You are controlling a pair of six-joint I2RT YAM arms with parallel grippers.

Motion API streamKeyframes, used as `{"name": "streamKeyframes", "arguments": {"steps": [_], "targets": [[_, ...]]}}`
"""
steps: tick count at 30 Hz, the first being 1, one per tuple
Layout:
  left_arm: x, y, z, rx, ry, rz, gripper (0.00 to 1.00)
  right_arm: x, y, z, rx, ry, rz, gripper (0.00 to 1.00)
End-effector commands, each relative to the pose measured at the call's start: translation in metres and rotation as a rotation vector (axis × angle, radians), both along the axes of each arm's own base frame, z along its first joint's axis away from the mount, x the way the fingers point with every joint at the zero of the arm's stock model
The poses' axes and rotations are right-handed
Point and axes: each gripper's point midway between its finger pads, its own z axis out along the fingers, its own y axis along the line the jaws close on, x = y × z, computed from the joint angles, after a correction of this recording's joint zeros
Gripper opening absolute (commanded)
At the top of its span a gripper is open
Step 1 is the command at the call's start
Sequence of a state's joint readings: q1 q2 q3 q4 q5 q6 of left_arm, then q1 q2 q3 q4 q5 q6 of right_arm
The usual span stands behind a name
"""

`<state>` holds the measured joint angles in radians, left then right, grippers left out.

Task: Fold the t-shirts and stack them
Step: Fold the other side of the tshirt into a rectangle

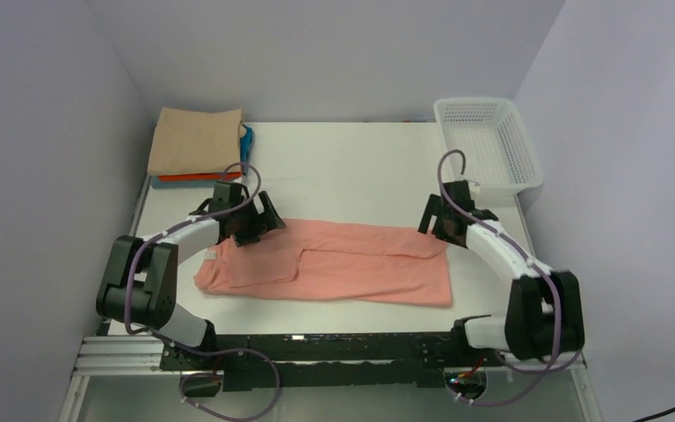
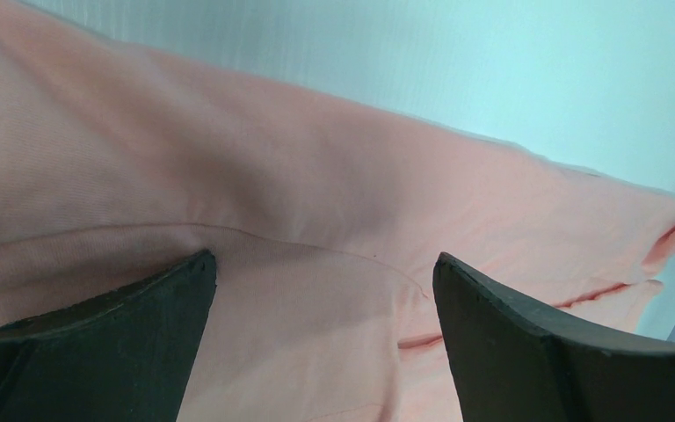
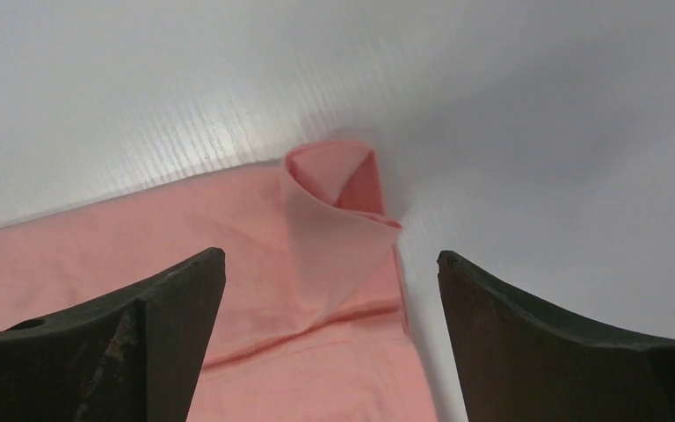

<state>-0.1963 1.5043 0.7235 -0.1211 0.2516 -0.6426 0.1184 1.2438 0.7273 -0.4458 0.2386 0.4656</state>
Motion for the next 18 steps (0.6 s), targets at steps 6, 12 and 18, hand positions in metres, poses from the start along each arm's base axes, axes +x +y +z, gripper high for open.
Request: {"name": "streamKeyframes", "arguments": {"steps": [6, 12, 18], "targets": [[-0.018, 0.033, -0.034, 0.134, 0.111, 0.045, 1.00, 0.016, -0.004, -0.034, -0.137, 0.188, -0.011, 0.61], [-0.019, 0.038, -0.037, 0.112, 0.118, 0.062, 1.00, 0.003, -0.039, -0.033, -0.229, 0.220, -0.189, 0.37], [-0.019, 0.038, -0.038, 0.096, 0.131, 0.066, 0.99, -0.016, -0.063, -0.030, -0.136, 0.200, -0.330, 0.43]]}}
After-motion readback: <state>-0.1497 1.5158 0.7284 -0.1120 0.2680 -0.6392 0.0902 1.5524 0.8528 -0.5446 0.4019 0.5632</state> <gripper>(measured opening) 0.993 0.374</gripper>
